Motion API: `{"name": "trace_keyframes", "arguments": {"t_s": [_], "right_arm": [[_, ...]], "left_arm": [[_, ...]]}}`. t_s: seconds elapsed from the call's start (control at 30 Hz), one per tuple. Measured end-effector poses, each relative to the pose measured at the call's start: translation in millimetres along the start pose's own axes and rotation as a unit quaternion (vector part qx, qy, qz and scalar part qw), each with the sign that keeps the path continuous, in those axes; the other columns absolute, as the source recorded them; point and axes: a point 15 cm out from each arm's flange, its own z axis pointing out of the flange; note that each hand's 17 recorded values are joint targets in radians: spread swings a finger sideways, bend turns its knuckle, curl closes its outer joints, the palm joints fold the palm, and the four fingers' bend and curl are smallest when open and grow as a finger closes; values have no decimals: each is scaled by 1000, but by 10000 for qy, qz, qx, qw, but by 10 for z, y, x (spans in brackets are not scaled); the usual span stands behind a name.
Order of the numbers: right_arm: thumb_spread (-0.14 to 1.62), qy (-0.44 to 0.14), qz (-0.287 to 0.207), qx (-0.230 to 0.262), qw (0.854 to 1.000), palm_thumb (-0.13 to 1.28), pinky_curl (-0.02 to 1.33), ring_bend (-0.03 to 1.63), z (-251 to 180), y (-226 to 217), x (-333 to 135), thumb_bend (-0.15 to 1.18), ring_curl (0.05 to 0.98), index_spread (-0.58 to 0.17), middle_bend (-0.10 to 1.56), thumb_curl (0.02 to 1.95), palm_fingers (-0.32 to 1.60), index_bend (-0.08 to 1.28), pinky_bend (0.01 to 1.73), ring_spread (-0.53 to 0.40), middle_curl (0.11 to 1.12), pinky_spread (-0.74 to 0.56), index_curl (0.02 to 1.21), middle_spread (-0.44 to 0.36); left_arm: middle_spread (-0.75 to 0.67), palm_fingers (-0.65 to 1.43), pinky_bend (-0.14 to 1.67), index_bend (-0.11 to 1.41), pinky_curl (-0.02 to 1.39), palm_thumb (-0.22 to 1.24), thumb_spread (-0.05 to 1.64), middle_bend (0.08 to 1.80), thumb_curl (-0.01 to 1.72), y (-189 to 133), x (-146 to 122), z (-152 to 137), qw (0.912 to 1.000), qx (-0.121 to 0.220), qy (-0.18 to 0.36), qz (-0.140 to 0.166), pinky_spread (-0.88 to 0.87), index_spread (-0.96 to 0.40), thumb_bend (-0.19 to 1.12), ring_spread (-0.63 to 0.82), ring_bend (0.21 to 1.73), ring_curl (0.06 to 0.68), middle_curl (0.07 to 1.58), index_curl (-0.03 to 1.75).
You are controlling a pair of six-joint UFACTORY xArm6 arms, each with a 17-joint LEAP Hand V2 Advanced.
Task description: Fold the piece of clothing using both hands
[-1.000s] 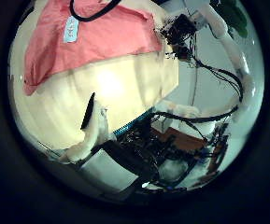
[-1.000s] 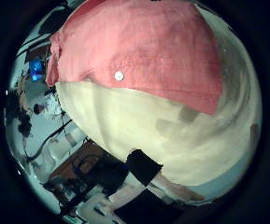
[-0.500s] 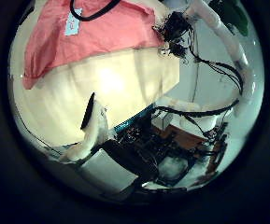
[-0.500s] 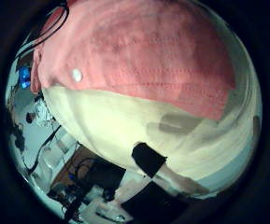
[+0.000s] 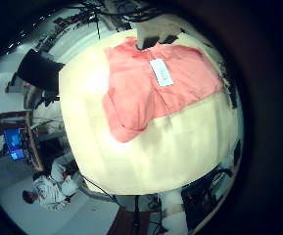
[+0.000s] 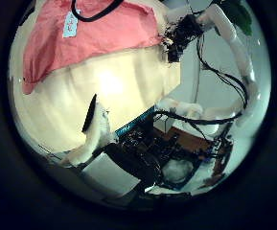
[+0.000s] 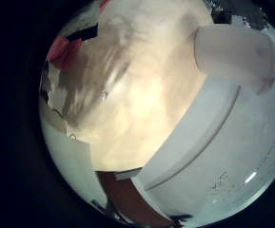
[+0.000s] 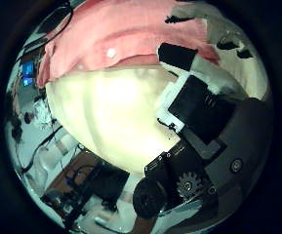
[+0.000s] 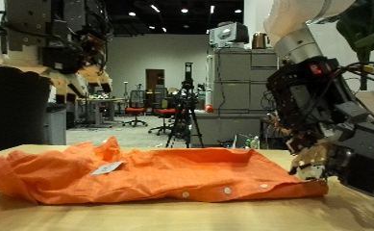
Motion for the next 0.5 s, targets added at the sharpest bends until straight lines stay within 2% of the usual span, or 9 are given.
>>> {"name": "trace_keyframes", "arguments": {"t_s": [0.13,0.23,0.4,0.5], "right_arm": [[1155,26,-24,188,9998,994,693,1226,-93,392,-105,47,628,-262,1175,401,1263,1068,1103,-241,726,-342,670,-156],[1201,20,-12,192,9998,1041,752,1274,-122,683,-164,64,660,-235,1231,420,1206,1135,1171,-235,749,-319,697,-145],[1242,-98,69,80,9999,1059,830,1331,-111,908,-4,53,698,-213,1297,435,1132,1164,1213,-229,766,-277,709,-131],[1283,-73,315,375,9988,927,845,1337,-184,937,195,-24,703,-221,1276,407,1064,1110,1223,-225,760,-280,701,-132]], "left_arm": [[375,-12,299,156,316,586,1149,192,346,74,-63,-25,10000,15,27,-20,529,193,-15,609,387,219,294,263],[374,-12,299,159,317,582,1155,191,343,138,-86,-39,10000,-13,24,-39,522,193,-18,608,388,219,296,266],[375,-9,298,161,317,577,1156,192,340,207,-198,-103,9999,12,13,-132,520,193,-19,607,390,219,297,270],[374,-8,296,160,316,577,1156,193,339,256,-169,-106,9999,-26,31,-125,519,193,-18,607,390,219,300,271]]}}
